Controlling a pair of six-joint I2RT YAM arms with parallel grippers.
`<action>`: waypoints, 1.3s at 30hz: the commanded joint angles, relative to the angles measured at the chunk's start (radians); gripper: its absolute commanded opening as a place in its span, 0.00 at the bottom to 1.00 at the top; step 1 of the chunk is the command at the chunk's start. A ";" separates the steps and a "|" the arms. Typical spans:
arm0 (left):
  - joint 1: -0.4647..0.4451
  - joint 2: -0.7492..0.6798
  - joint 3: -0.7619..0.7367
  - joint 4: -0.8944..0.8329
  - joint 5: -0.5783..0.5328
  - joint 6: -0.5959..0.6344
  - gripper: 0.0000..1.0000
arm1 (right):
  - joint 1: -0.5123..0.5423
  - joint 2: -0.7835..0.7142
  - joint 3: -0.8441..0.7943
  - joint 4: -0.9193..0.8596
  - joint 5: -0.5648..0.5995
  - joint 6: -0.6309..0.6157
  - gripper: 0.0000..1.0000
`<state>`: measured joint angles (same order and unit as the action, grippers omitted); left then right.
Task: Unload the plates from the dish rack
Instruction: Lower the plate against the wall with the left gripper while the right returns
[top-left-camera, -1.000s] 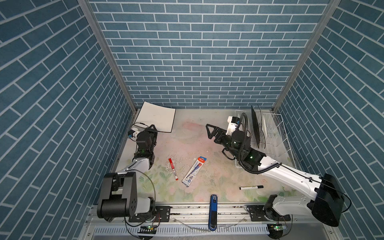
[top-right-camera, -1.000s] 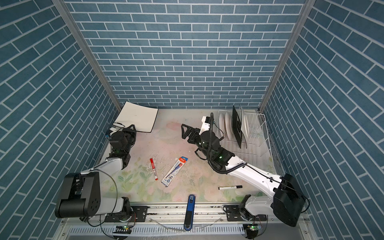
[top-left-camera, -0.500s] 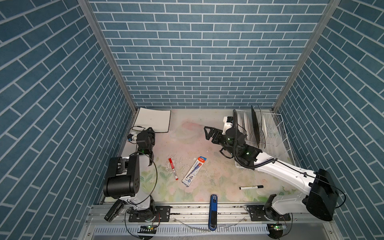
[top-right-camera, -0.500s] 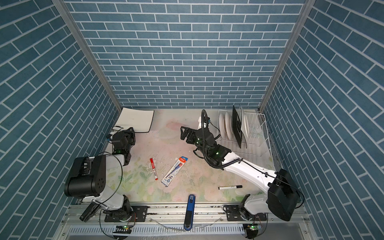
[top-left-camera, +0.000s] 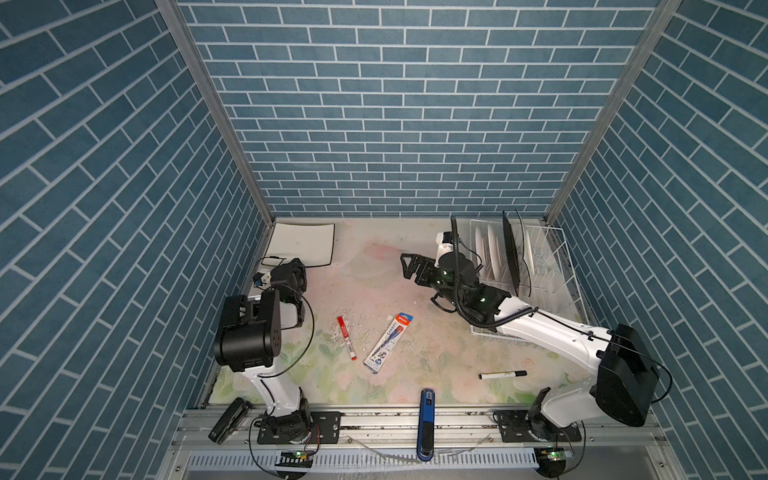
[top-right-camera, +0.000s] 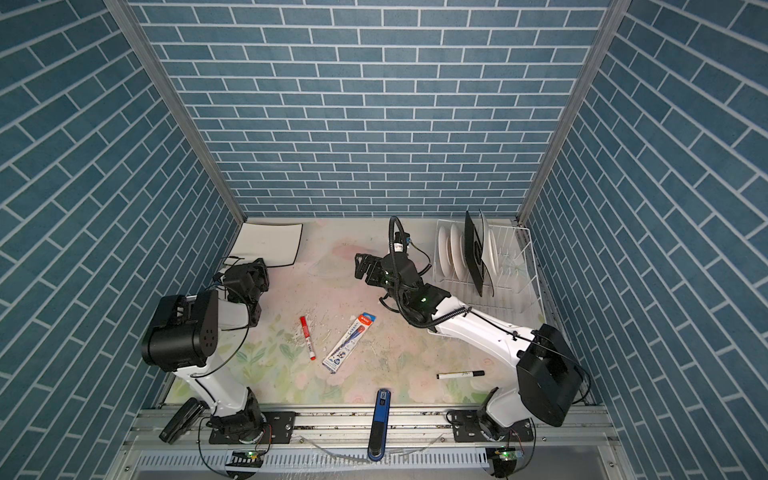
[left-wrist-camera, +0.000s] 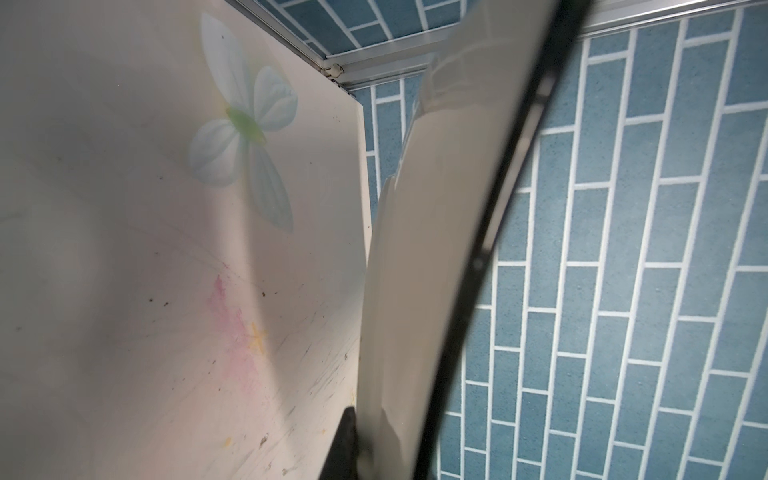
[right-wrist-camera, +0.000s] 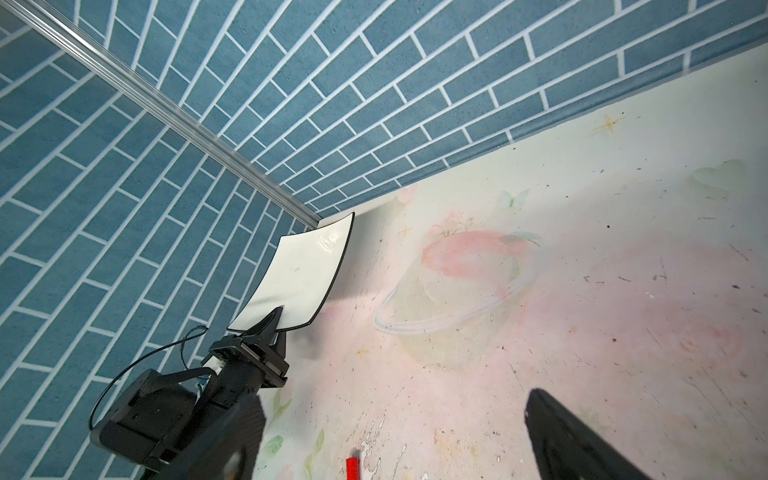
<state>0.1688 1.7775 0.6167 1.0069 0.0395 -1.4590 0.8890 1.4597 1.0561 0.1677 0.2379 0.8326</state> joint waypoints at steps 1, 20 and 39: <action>0.024 -0.037 0.064 0.211 0.010 0.010 0.00 | -0.002 0.009 0.058 0.011 -0.005 0.006 0.99; 0.061 0.049 0.141 0.151 0.066 0.027 0.00 | -0.002 0.028 0.068 -0.001 -0.018 0.020 0.99; 0.076 0.139 0.171 0.169 0.103 0.033 0.00 | -0.002 0.036 0.058 0.008 -0.036 0.034 0.99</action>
<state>0.2379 1.9339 0.7254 0.9783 0.1219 -1.4349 0.8890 1.4895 1.0672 0.1699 0.2115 0.8413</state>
